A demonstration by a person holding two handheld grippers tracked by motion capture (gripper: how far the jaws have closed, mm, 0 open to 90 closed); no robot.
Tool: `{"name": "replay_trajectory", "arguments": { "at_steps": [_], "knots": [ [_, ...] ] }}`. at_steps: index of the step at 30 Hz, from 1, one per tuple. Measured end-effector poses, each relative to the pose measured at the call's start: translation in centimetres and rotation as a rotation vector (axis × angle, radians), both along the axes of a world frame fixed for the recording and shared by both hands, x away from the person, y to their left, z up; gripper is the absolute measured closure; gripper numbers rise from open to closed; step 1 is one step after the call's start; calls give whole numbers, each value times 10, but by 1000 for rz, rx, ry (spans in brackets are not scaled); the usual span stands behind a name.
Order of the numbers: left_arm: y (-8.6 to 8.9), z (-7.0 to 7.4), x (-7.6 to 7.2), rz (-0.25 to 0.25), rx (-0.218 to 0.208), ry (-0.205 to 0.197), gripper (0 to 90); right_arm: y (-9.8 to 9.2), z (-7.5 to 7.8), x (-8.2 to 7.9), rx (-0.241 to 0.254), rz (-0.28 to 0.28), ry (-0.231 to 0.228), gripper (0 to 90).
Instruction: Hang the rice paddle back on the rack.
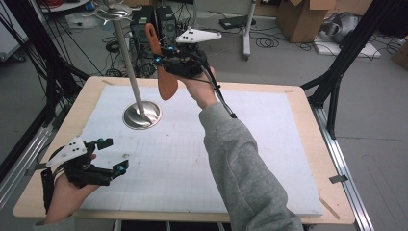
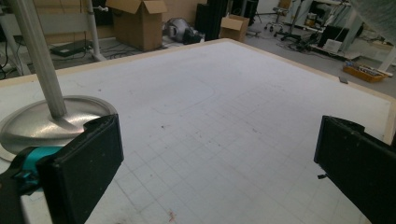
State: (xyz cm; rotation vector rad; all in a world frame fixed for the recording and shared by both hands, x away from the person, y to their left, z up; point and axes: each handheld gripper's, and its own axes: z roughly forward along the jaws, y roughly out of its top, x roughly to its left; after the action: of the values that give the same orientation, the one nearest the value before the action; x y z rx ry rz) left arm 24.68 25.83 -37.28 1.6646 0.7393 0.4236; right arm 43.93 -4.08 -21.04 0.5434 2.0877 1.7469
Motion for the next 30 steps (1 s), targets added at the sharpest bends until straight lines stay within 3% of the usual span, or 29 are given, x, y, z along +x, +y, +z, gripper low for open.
{"name": "replay_trajectory", "arguments": {
  "at_steps": [9,30],
  "knots": [
    [9,3,-5,19,-19,-9,18,8,1,7,40,-3,19,652],
    [16,4,-11,21,-38,-11,18,31,17,12,18,-4,8,652]
  ]
}}
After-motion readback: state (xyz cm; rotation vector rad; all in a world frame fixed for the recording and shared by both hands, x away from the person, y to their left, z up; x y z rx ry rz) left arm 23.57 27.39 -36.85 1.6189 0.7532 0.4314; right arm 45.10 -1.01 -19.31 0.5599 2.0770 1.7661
